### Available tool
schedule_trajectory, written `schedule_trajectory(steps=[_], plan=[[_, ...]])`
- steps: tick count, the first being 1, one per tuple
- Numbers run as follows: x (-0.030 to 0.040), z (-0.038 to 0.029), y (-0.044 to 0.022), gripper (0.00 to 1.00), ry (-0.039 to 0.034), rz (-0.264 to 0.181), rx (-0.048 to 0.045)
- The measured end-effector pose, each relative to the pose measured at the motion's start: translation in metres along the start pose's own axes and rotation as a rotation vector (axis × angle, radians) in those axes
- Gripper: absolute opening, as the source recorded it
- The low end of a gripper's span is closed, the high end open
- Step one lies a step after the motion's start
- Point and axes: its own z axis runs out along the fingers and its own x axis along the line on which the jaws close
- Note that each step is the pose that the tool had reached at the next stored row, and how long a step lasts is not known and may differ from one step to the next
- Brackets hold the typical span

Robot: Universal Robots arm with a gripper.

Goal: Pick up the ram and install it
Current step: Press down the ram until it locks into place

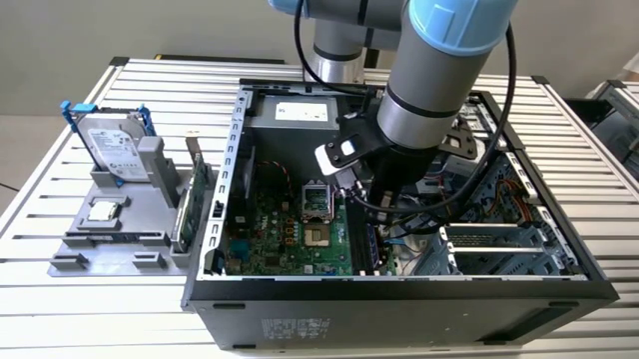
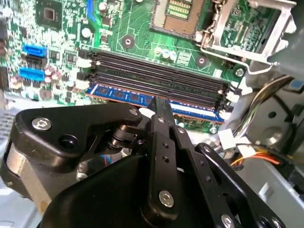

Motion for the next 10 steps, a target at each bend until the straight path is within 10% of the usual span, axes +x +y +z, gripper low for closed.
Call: schedule_trajectory(steps=[10], plan=[[0.0010,0.0002,-0.0003,0.00,-0.0041,-0.123,-0.0016]])
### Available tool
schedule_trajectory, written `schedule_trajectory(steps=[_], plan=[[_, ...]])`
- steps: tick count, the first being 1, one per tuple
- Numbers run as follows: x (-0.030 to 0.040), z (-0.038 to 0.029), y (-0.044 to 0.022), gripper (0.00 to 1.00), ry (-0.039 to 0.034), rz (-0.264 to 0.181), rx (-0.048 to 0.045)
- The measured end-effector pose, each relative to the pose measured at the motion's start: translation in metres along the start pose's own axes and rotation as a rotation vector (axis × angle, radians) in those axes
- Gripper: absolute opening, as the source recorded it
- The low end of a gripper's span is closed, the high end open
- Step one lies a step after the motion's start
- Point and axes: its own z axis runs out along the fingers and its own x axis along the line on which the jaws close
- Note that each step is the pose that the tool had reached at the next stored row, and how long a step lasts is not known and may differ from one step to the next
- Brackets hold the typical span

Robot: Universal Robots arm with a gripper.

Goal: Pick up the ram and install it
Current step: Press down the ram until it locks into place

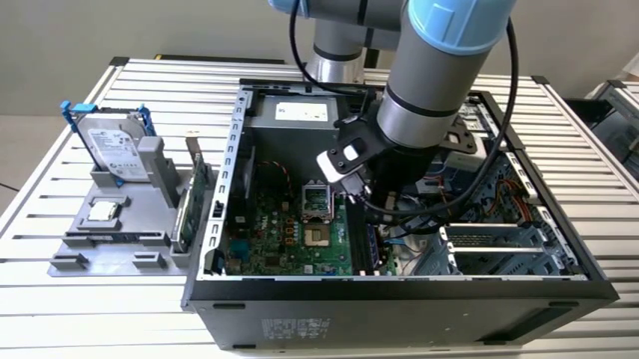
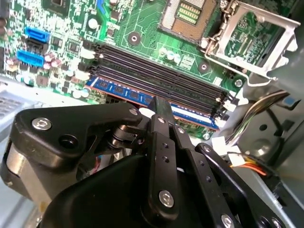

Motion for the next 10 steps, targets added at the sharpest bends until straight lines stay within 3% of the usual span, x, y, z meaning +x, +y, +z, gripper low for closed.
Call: schedule_trajectory(steps=[10], plan=[[0.0003,0.0002,0.0000,0.00,-0.0050,-0.149,-0.0026]])
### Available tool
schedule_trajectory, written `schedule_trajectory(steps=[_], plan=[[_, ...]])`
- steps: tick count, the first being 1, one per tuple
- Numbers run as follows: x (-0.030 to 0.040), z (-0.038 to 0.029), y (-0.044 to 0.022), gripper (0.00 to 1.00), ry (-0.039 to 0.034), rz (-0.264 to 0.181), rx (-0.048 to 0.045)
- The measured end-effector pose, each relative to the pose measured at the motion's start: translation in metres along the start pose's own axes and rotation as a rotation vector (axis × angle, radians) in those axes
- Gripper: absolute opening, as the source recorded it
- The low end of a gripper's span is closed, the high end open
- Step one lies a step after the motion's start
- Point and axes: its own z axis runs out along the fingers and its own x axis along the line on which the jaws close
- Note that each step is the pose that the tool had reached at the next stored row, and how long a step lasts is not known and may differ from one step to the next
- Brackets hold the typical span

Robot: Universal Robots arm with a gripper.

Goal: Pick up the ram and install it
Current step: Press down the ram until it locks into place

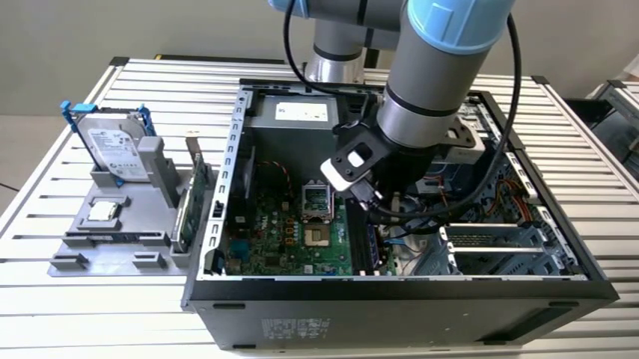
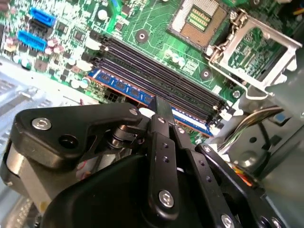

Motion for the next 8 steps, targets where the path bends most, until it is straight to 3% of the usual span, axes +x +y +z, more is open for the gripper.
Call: schedule_trajectory(steps=[3,8], plan=[[0.0002,0.0000,0.0000,0.00,-0.0012,-0.038,-0.0007],[0.0002,0.0000,0.0000,0.00,-0.0013,-0.038,-0.0007]])
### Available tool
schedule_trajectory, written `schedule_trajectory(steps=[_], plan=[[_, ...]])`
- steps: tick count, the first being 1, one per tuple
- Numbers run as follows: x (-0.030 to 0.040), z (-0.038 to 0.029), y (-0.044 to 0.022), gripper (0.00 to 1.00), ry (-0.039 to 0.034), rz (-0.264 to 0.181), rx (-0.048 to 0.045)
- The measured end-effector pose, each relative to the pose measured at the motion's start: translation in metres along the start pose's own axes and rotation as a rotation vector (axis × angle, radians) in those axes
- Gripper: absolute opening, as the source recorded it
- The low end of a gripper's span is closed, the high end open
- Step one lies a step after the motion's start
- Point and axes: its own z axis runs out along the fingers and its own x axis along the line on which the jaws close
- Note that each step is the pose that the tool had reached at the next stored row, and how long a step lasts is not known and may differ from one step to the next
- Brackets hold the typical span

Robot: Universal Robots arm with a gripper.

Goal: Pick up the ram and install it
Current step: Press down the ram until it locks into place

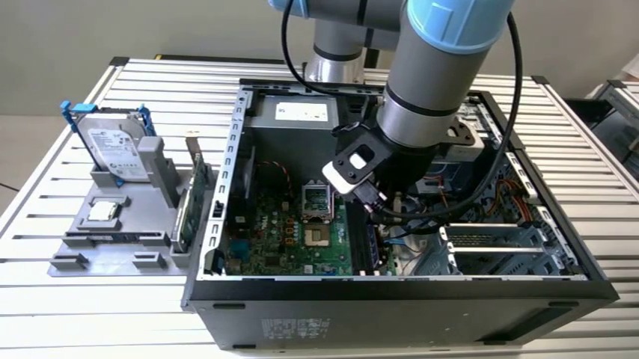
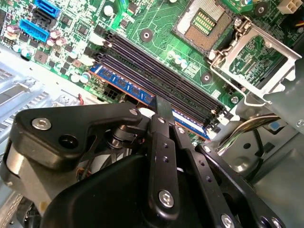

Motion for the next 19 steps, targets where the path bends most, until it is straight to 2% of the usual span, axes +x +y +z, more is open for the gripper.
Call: schedule_trajectory(steps=[8,19], plan=[[0.0008,0.0028,0.0030,0.00,-0.0002,-0.003,0.0000],[0.0021,0.0122,0.0038,0.00,-0.0002,-0.003,0.0000]])
